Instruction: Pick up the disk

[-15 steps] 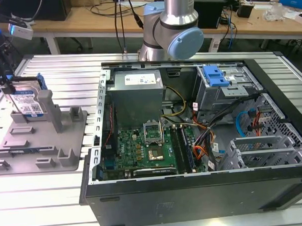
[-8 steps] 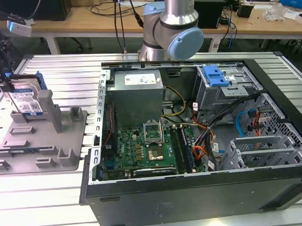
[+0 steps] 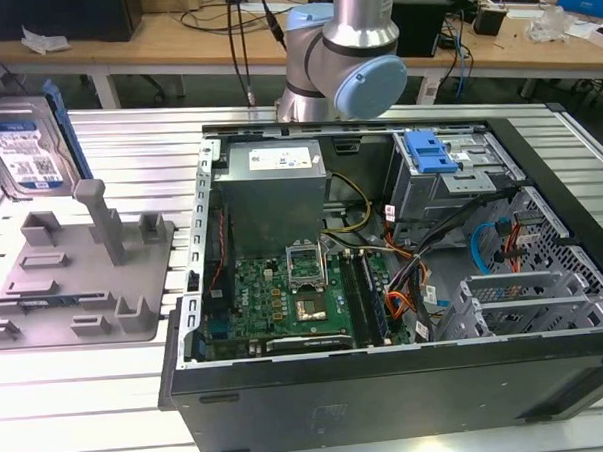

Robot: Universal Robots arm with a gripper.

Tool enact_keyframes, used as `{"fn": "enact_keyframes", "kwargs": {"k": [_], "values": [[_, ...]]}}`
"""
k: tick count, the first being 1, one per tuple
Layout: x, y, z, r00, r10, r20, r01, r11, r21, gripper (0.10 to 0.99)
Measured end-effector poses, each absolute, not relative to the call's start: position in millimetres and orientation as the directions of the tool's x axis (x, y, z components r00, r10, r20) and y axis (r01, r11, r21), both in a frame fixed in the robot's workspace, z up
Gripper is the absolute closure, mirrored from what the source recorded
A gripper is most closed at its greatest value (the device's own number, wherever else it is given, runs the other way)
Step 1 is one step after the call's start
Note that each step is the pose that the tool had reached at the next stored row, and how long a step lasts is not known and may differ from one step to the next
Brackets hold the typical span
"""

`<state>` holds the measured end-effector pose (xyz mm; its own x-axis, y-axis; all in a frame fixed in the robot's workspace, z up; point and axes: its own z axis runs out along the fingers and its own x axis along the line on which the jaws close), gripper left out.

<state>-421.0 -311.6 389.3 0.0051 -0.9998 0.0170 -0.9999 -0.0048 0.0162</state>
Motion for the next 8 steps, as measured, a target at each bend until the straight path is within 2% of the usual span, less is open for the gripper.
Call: {"fn": "enact_keyframes", "kwargs": {"k": [8], "values": [[-421,-312,445,0.005,-1.000,0.017,-1.000,-0.005,0.016,0.722]]}}
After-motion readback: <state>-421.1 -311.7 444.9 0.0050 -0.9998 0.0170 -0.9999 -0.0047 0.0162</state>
